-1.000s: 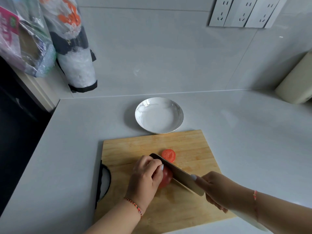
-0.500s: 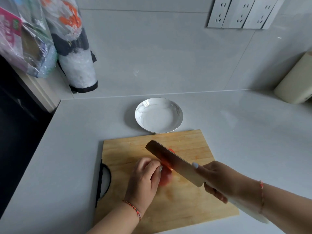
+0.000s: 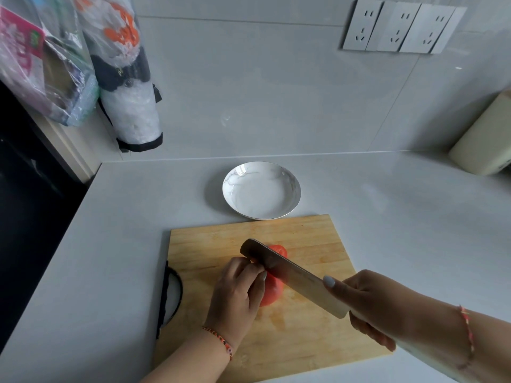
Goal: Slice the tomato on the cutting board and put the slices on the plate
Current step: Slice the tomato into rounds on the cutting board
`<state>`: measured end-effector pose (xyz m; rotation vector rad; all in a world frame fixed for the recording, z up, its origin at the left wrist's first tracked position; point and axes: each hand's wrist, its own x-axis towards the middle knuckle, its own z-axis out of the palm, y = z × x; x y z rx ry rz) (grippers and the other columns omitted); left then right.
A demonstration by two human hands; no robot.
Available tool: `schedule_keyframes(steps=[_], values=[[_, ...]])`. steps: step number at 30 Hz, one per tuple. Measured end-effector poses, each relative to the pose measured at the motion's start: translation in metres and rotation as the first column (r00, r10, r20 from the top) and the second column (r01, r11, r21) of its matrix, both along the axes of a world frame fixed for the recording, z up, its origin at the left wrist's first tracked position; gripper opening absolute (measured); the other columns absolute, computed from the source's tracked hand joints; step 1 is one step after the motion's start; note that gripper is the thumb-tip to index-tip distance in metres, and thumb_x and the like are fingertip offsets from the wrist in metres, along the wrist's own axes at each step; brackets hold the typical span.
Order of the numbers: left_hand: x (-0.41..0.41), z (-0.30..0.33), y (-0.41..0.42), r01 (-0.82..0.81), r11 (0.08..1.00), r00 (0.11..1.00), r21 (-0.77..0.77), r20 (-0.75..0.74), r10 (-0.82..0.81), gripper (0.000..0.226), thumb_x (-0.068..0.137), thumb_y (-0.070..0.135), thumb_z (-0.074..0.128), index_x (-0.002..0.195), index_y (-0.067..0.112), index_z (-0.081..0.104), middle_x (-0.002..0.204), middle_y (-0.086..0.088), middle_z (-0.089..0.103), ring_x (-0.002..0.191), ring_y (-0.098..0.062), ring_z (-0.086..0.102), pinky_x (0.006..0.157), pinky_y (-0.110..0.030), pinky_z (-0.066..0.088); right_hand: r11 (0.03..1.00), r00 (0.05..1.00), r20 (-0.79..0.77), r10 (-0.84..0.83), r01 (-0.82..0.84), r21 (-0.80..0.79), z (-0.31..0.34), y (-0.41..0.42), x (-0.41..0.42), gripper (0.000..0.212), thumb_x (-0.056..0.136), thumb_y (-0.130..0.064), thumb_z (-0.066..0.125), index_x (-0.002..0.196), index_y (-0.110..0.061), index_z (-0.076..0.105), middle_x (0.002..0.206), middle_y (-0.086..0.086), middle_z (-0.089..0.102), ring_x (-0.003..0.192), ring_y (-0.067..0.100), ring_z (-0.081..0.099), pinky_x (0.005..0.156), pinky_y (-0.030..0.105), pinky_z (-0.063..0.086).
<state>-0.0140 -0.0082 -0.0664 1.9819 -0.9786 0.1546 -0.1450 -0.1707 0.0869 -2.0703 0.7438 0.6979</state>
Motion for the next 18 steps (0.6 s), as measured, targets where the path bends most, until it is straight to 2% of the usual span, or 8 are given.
schedule_keyframes(steps=[2, 4, 7, 12, 16, 18], values=[[0.0, -0.001, 0.0, -0.006, 1.0, 1.0, 0.002, 0.004, 0.006, 0.024, 0.091, 0.03, 0.048, 0.098, 0.018, 0.067, 0.097, 0.001, 0.056, 0.085, -0.011, 0.058, 0.075, -0.017, 0.046, 1.0, 1.0, 0.005, -0.007, 0.007, 0.005, -0.003, 0.0, 0.004, 0.084, 0.074, -0.072, 0.029, 0.082, 0.005, 0.062, 0.037, -0.004, 0.05, 0.029, 0.008, 0.044, 0.053, 0.024, 0.047], [0.0, -0.001, 0.0, -0.01, 1.0, 1.0, 0.007, 0.005, 0.01, 0.025, 0.091, 0.031, 0.048, 0.097, 0.017, 0.068, 0.096, 0.0, 0.057, 0.084, -0.012, 0.058, 0.075, -0.017, 0.046, 1.0, 0.999, 0.032, -0.017, 0.018, -0.017, -0.007, 0.003, 0.011, 0.068, 0.084, -0.067, 0.03, 0.067, -0.006, 0.055, 0.037, -0.004, 0.05, 0.029, 0.009, 0.044, 0.051, 0.023, 0.046], [-0.001, 0.0, -0.001, -0.02, 1.0, 1.0, 0.012, -0.009, 0.02, 0.027, 0.091, 0.032, 0.047, 0.096, 0.016, 0.069, 0.095, -0.001, 0.058, 0.084, -0.012, 0.059, 0.076, -0.016, 0.046, 0.999, 0.998, 0.07, -0.007, 0.01, -0.035, -0.011, 0.009, 0.027, 0.063, 0.089, -0.063, 0.031, 0.06, -0.011, 0.051, 0.043, 0.001, 0.052, 0.032, 0.011, 0.045, 0.049, 0.021, 0.046], [-0.001, 0.0, -0.001, -0.025, 1.0, 1.0, 0.008, -0.012, 0.025, 0.022, 0.09, 0.031, 0.048, 0.096, 0.019, 0.066, 0.095, -0.001, 0.057, 0.085, -0.012, 0.057, 0.075, -0.014, 0.044, 0.999, 0.997, 0.08, 0.017, -0.015, -0.033, -0.018, 0.011, 0.038, 0.065, 0.088, -0.064, 0.03, 0.064, -0.008, 0.054, 0.047, 0.003, 0.053, 0.034, 0.012, 0.047, 0.044, 0.019, 0.044], [-0.001, -0.001, 0.0, -0.018, 1.0, 1.0, 0.005, -0.01, 0.018, 0.017, 0.09, 0.029, 0.05, 0.095, 0.02, 0.063, 0.095, 0.001, 0.056, 0.085, -0.01, 0.055, 0.078, -0.007, 0.037, 1.0, 1.0, 0.004, 0.007, -0.007, 0.003, -0.016, 0.004, 0.017, 0.068, 0.086, -0.063, 0.031, 0.075, -0.003, 0.06, 0.034, -0.005, 0.049, 0.027, 0.006, 0.043, 0.05, 0.023, 0.046], [0.0, -0.002, 0.0, -0.012, 1.0, 1.0, -0.004, 0.002, 0.012, 0.013, 0.089, 0.027, 0.051, 0.095, 0.022, 0.061, 0.095, 0.002, 0.055, 0.085, -0.01, 0.054, 0.076, -0.009, 0.038, 1.0, 0.999, -0.038, -0.002, 0.003, 0.021, -0.013, 0.0, 0.008, 0.069, 0.08, -0.066, 0.031, 0.076, -0.003, 0.06, 0.033, -0.005, 0.049, 0.026, 0.005, 0.042, 0.053, 0.025, 0.046]])
